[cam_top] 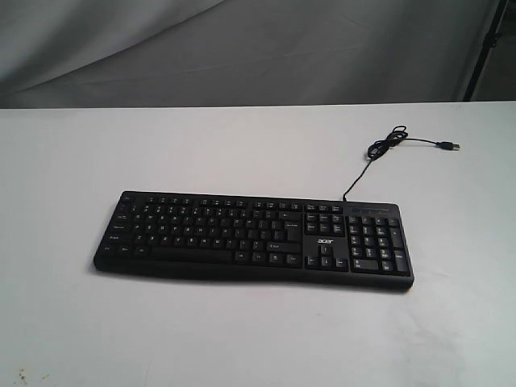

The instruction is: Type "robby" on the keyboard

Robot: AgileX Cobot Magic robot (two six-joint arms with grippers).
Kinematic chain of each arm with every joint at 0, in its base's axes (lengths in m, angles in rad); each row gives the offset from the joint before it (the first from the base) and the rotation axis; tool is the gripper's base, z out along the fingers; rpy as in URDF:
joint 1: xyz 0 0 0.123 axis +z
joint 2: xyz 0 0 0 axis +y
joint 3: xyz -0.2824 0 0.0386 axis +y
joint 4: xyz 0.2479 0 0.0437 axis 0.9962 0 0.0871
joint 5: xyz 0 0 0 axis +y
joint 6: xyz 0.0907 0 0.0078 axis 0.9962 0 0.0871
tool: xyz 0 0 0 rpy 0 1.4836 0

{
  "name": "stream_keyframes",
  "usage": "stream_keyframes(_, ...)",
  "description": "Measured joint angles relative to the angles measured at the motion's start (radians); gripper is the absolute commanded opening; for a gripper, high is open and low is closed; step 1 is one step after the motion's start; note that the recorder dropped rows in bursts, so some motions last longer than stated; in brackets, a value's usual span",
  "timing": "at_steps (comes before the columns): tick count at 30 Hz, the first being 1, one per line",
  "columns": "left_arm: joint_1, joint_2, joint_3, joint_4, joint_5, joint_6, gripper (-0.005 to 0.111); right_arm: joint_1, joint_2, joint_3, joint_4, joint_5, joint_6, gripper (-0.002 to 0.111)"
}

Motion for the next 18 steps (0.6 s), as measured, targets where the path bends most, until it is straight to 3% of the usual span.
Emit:
stream_keyframes(9, 0.000, 0.000, 0.000, 0.000, 0.000, 0.000, 0.000, -0.048, -0.234, 0.249, 0.004, -0.025, 0.000, 0.000)
stream_keyframes(18, 0.000, 0.000, 0.000, 0.000, 0.000, 0.000, 0.000, -0.048, -0.254, 0.266, 0.089, -0.096, 0.030, 0.000)
